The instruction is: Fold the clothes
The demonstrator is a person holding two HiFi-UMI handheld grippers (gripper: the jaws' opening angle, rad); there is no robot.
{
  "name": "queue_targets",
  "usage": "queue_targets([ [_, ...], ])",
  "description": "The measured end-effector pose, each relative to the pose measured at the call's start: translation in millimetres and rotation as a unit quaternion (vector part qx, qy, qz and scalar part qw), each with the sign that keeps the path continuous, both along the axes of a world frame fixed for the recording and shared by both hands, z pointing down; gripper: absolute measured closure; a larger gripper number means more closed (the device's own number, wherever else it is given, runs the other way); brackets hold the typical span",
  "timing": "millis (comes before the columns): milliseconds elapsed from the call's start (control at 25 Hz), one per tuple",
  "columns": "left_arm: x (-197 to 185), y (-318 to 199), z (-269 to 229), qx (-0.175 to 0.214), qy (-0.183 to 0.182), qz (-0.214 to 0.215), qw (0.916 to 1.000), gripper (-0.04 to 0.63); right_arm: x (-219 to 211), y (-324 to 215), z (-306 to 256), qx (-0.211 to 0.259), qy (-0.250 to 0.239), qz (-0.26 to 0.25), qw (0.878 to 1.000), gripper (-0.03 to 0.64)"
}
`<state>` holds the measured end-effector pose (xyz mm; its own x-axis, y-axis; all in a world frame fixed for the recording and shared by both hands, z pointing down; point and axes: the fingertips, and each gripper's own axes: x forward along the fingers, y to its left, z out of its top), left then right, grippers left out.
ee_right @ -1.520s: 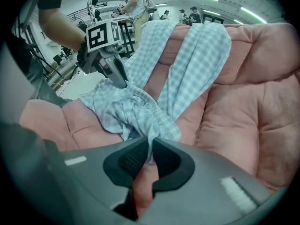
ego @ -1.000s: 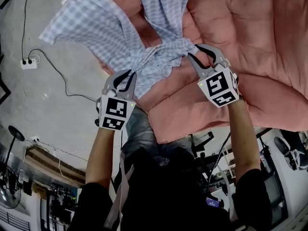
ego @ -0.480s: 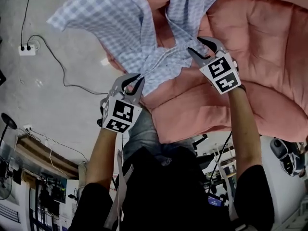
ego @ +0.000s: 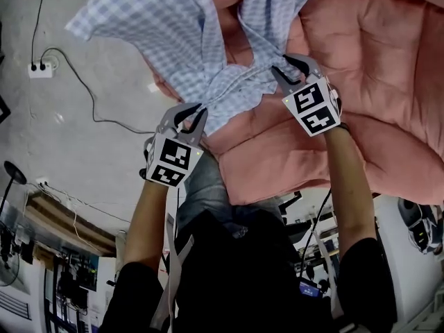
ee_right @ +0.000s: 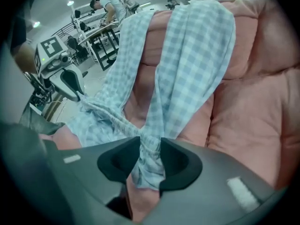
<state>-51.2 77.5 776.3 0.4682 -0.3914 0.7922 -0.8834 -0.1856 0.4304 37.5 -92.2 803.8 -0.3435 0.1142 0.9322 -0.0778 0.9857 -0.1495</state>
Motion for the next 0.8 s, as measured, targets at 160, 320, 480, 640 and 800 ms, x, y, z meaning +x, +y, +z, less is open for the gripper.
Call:
queue_targets([
  [160,6,2,-6,0.006,-0.014,-0.002,0.9999,0.548,13,6,-16,0.016,-0.013,-0.012,1.0,0.506],
  [320,5,2,-16,0.014,-0.034,-0.007,0.9993,0.548,25,10,-32,0.04,-0.018,-0.028,0.999,0.522],
  [480,6,5,-46,0.028,-0.06,-0.017,0.9976,0.548,37,17,-67,0.073,-0.037,-0.047,0.996,0.523],
  [640,5,7,-93,0.051,-0.085,-0.038,0.9943,0.549,43,24,-112,0.113,-0.067,-0.074,0.989,0.545],
  [800,21,28,-142,0.062,-0.098,-0.047,0.9921,0.549,56,43,-165,0.138,-0.083,-0.096,0.982,0.558],
])
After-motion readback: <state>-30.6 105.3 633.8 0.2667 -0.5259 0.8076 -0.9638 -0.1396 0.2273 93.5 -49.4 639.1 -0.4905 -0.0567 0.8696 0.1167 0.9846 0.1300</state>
